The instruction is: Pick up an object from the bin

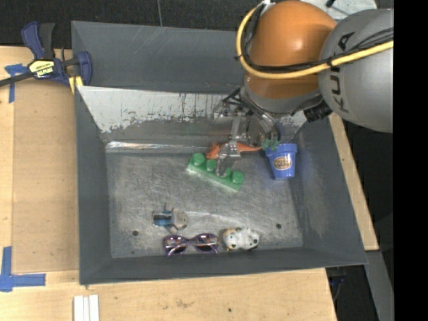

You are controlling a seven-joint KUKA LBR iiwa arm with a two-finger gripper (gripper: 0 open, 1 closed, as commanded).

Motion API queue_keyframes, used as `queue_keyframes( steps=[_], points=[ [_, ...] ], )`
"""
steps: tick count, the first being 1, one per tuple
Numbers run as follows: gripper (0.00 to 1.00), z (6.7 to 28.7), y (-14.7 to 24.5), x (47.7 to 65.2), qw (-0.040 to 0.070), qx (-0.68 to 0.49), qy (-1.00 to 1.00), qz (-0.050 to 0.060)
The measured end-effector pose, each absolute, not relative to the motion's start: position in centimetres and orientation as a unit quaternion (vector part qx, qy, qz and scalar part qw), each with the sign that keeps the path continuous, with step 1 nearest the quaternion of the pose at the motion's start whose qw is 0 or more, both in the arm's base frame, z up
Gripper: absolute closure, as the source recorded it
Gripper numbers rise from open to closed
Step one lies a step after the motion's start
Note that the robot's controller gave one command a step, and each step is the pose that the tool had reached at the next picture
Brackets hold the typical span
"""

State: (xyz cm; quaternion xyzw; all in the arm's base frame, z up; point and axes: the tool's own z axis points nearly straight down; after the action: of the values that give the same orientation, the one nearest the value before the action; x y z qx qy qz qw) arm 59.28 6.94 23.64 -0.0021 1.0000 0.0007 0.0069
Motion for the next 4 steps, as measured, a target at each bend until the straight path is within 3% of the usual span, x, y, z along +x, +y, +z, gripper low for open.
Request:
queue_keyframes(
  steps=[1, 2, 3, 4],
  points=[
    [0.00, 17.3, 5.1, 59.1, 0.003, -0.036, 0.999, 0.000],
    [0.00, 10.7, 5.3, 58.8, 0.007, -0.056, 0.998, 0.000],
    [1.00, 10.2, 5.4, 58.7, 0.002, -0.061, 0.998, 0.000],
    [1.00, 10.2, 5.4, 58.7, 0.002, -0.060, 0.998, 0.000]
  ],
)
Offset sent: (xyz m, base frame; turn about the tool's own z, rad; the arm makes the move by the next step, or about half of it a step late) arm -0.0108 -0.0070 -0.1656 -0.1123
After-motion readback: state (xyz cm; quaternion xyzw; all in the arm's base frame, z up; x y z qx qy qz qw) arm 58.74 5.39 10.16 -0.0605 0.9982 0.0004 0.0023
